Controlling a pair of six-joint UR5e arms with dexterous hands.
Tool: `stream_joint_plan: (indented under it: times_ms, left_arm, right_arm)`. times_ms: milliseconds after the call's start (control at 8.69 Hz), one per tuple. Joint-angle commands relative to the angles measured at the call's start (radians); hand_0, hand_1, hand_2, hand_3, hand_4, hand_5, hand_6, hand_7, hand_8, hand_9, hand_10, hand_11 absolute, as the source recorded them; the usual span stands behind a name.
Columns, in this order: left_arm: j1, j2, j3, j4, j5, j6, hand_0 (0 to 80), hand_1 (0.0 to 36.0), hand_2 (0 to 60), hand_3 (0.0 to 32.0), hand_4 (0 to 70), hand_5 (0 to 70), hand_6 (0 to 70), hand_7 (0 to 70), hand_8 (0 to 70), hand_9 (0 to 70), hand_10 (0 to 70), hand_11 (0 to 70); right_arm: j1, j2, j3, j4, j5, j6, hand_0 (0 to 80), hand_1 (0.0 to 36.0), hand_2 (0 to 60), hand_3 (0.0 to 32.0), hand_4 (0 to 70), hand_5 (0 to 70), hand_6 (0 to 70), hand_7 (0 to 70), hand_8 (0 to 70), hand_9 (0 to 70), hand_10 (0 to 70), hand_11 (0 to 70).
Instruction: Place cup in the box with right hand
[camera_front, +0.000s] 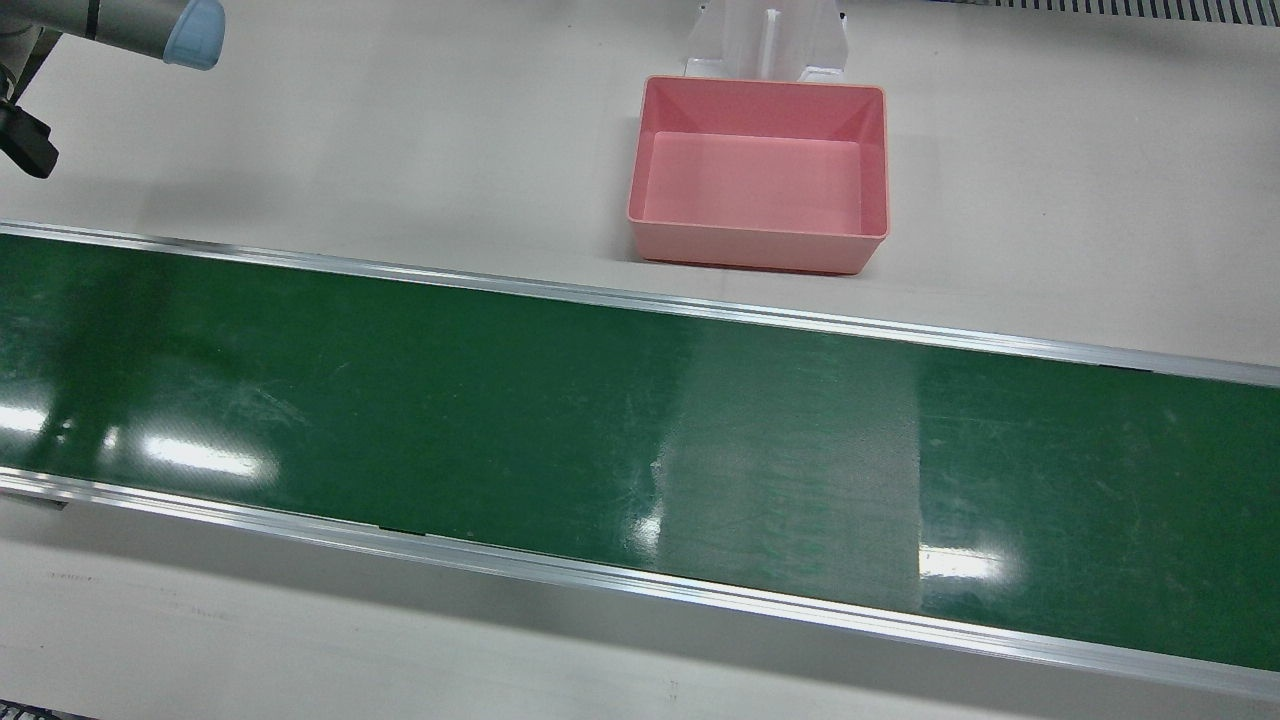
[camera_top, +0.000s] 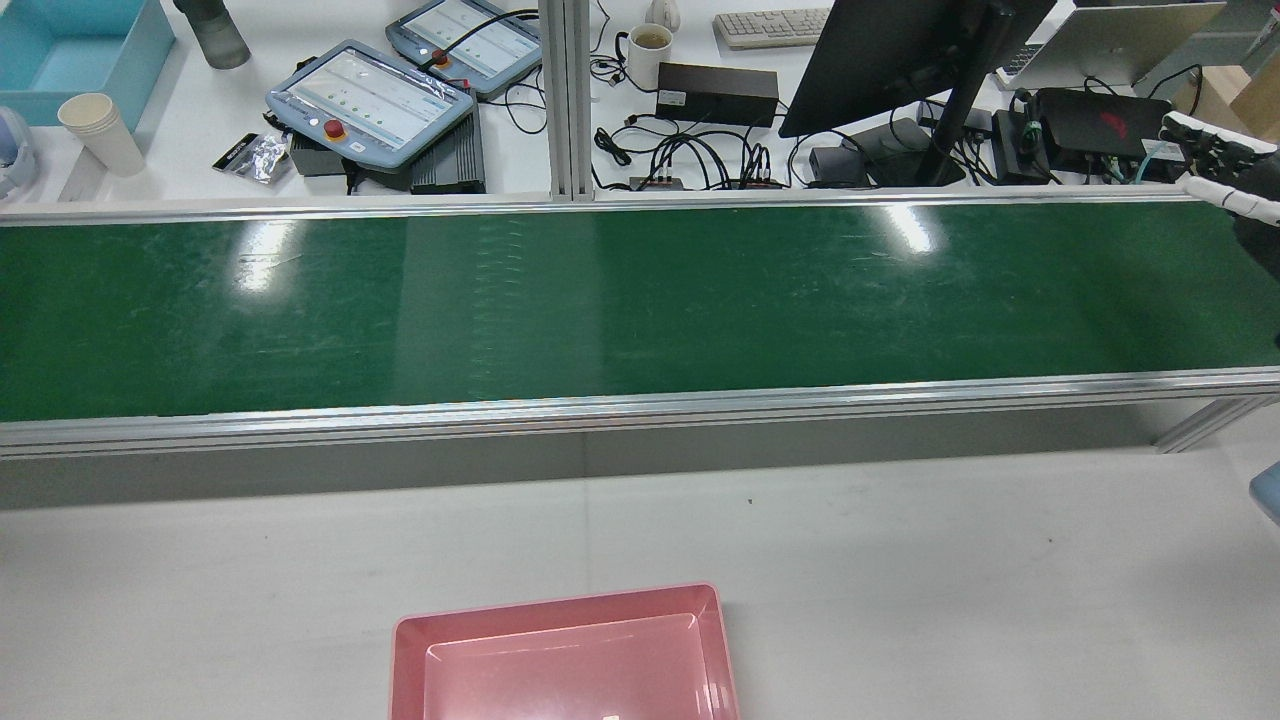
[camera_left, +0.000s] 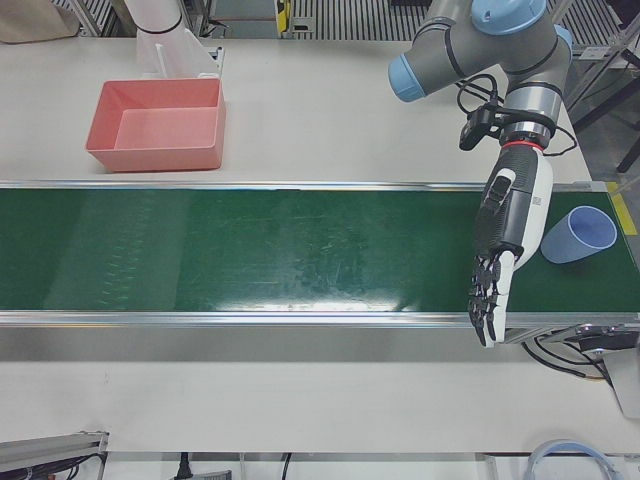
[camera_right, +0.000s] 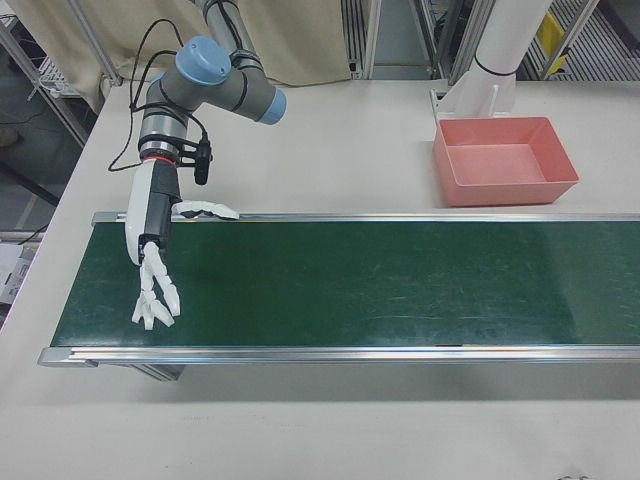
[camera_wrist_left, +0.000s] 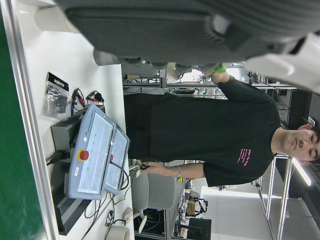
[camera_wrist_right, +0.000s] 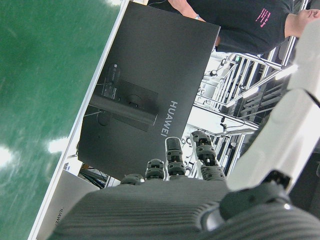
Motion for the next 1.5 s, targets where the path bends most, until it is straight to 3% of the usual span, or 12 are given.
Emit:
stream_joint_plan:
  times_ms: [0, 345, 575, 805, 920, 1035, 1150, 1381]
  left_arm:
    - [0.0, 0.0, 0.0, 0.001, 0.0, 0.0, 0.0, 0.0, 0.0, 0.0, 0.0, 0.0, 0.0, 0.0, 0.0, 0.0, 0.0, 0.0]
    - [0.0, 0.0, 0.0, 0.001, 0.0, 0.0, 0.0, 0.0, 0.0, 0.0, 0.0, 0.0, 0.0, 0.0, 0.0, 0.0, 0.0, 0.0]
    - [0.0, 0.001, 0.0, -0.001, 0.0, 0.0, 0.0, 0.0, 0.0, 0.0, 0.0, 0.0, 0.0, 0.0, 0.0, 0.0, 0.0, 0.0]
    - [0.0, 0.0, 0.0, -0.001, 0.0, 0.0, 0.0, 0.0, 0.0, 0.0, 0.0, 0.0, 0.0, 0.0, 0.0, 0.0, 0.0, 0.0]
    - [0.0, 0.0, 0.0, -0.001, 0.0, 0.0, 0.0, 0.0, 0.0, 0.0, 0.0, 0.0, 0.0, 0.0, 0.0, 0.0, 0.0, 0.0]
    - [0.0, 0.0, 0.0, -0.001, 0.0, 0.0, 0.0, 0.0, 0.0, 0.0, 0.0, 0.0, 0.0, 0.0, 0.0, 0.0, 0.0, 0.0]
    - [0.0, 0.001, 0.0, -0.001, 0.0, 0.0, 0.0, 0.0, 0.0, 0.0, 0.0, 0.0, 0.0, 0.0, 0.0, 0.0, 0.0, 0.0]
    - [0.002, 0.0, 0.0, -0.001, 0.0, 0.0, 0.0, 0.0, 0.0, 0.0, 0.0, 0.0, 0.0, 0.0, 0.0, 0.0, 0.0, 0.0]
  right_arm:
    - [0.0, -0.002, 0.001, 0.0, 0.0, 0.001, 39.7, 10.7, 14.3, 0.0, 0.0, 2.6, 5.6, 23.1, 3.2, 8.3, 0.0, 0.0]
    - [0.0, -0.001, -0.001, 0.003, 0.001, 0.005, 39.5, 10.7, 14.0, 0.0, 0.0, 2.6, 5.2, 21.5, 2.3, 7.0, 0.0, 0.0]
    - [0.0, 0.004, 0.002, 0.005, 0.001, 0.008, 41.5, 12.7, 16.3, 0.0, 0.0, 3.2, 4.2, 15.6, 2.2, 5.1, 0.0, 0.0]
    - [0.0, 0.008, 0.005, 0.003, 0.001, 0.011, 49.1, 22.3, 23.0, 0.0, 0.0, 6.1, 3.7, 9.0, 3.0, 2.9, 0.0, 0.0]
    - [0.0, 0.007, 0.015, 0.002, 0.0, 0.011, 50.9, 25.3, 27.0, 0.0, 0.0, 6.8, 3.5, 7.0, 2.9, 1.7, 0.0, 0.0]
    - [0.002, 0.007, 0.018, 0.003, 0.0, 0.009, 53.7, 26.6, 20.5, 0.0, 0.0, 7.4, 3.4, 6.0, 2.9, 1.5, 0.0, 0.0]
    - [0.0, 0.007, 0.018, 0.003, 0.0, 0.008, 54.1, 23.7, 7.2, 0.0, 0.0, 6.9, 3.1, 4.8, 2.3, 1.2, 0.0, 0.0]
    - [-0.008, 0.007, 0.021, 0.003, 0.0, 0.008, 61.2, 28.1, 1.4, 0.0, 0.0, 8.6, 3.2, 3.4, 2.5, 0.9, 0.0, 0.0]
